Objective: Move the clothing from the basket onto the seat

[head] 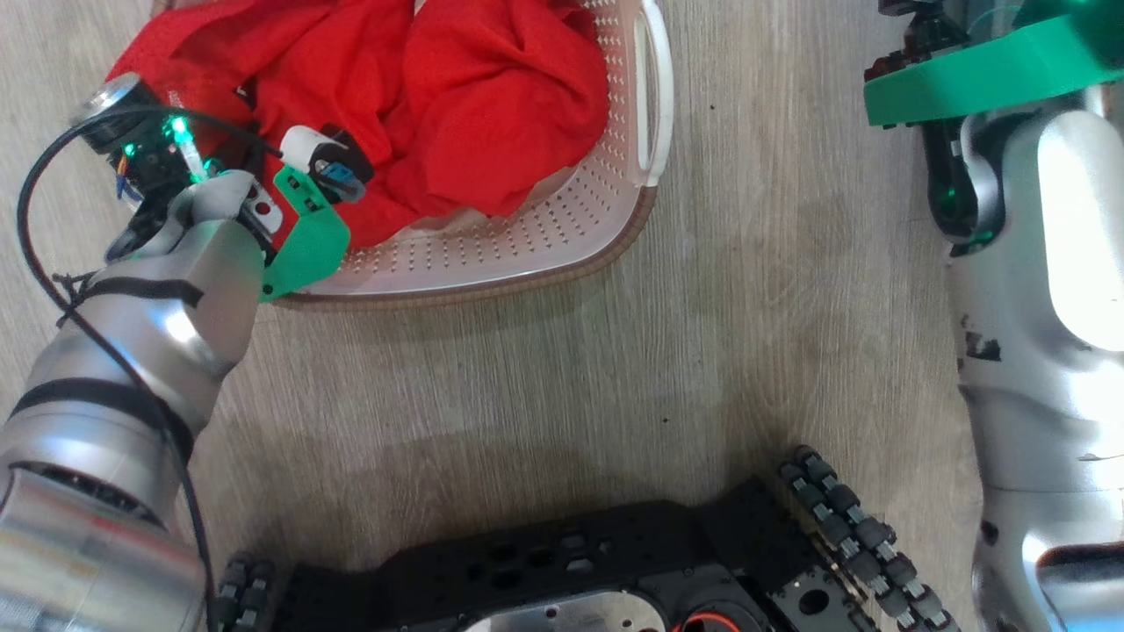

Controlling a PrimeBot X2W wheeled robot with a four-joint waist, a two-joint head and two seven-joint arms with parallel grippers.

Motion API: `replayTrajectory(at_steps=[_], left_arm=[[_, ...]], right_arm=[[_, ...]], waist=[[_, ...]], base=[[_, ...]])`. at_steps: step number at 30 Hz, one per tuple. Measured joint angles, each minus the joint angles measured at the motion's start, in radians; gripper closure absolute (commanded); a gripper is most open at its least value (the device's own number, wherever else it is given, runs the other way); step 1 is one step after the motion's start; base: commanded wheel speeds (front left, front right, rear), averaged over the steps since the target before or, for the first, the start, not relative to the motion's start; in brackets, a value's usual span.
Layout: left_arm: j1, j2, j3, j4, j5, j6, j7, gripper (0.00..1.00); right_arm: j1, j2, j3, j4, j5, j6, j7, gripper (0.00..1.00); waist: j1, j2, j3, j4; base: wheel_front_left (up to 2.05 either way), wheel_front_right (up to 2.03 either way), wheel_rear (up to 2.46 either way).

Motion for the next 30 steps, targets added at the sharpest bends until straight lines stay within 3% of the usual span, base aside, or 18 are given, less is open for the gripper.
replayTrajectory(at_steps=[4, 8, 17, 21, 30], left_arm=[[0.002, 0.002, 0.009, 0.001, -0.028, -0.001, -0.002, 1.0], [0.01, 0.0, 0.062, 0.002, -0.1, -0.005, -0.075, 1.0], [0.074, -0.064, 0.199, -0.005, -0.291, -0.081, -0.191, 1.0], [0.116, -0.089, 0.26, -0.083, -0.378, -0.114, -0.197, 1.0], [0.257, -0.129, 0.353, -0.256, -0.505, -0.124, -0.197, 1.0]], right_arm=[[0.0, 0.001, 0.0, 0.0, 0.0, 0.0, 0.0, 0.0], [0.0, 0.001, 0.0, 0.001, 0.0, 0.0, 0.0, 0.0], [0.01, 0.001, 0.002, 0.03, 0.009, 0.0, 0.0, 0.0], [0.047, -0.003, 0.012, 0.053, 0.009, 0.0, 0.0, 0.0], [0.123, -0.03, 0.04, 0.111, 0.028, 0.0, 0.0, 0.0]], waist=[[0.0, 0.0, -0.019, 0.002], [-0.0001, 0.0, -0.044, 0.006], [-0.0002, 0.0, -0.165, 0.032], [-0.0002, 0.0, -0.232, 0.047], [-0.0003, 0.0001, -0.397, 0.08]], base=[[0.0, 0.0, 0.0], [0.0, 0.0, 0.0], [0.0, 0.0, 0.0], [0.0, 0.0, 0.0], [0.0, 0.0, 0.0]])
